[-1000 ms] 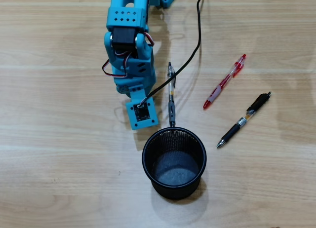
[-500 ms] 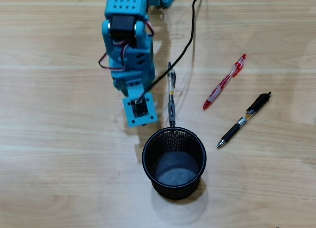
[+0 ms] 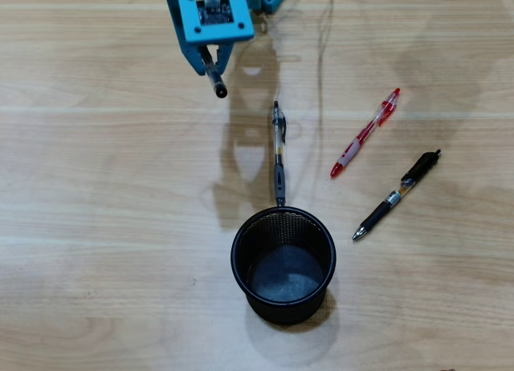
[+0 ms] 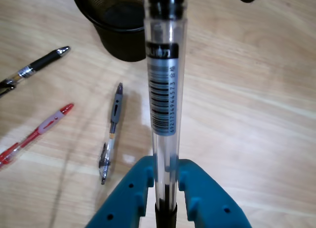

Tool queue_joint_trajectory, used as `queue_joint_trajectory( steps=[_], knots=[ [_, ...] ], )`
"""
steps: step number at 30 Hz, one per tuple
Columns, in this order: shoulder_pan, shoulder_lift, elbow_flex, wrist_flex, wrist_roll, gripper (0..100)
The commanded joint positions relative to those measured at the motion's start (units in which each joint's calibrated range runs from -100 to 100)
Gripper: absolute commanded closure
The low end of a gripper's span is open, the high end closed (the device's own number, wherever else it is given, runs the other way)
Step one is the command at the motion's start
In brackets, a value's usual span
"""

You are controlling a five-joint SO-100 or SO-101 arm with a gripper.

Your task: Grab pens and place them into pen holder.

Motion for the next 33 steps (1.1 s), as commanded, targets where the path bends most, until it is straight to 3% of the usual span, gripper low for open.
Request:
queue_joint_trajectory(
  steps=[1,16,33],
  knots=[
    [-3.81,-2.81,-3.4,-0.15,-2.51,98],
    [-12.17,9.37,-10.25,-40.36,-3.37,98],
    [-10.99,32.89,-15.65,-65.07,-6.98,98]
  ],
)
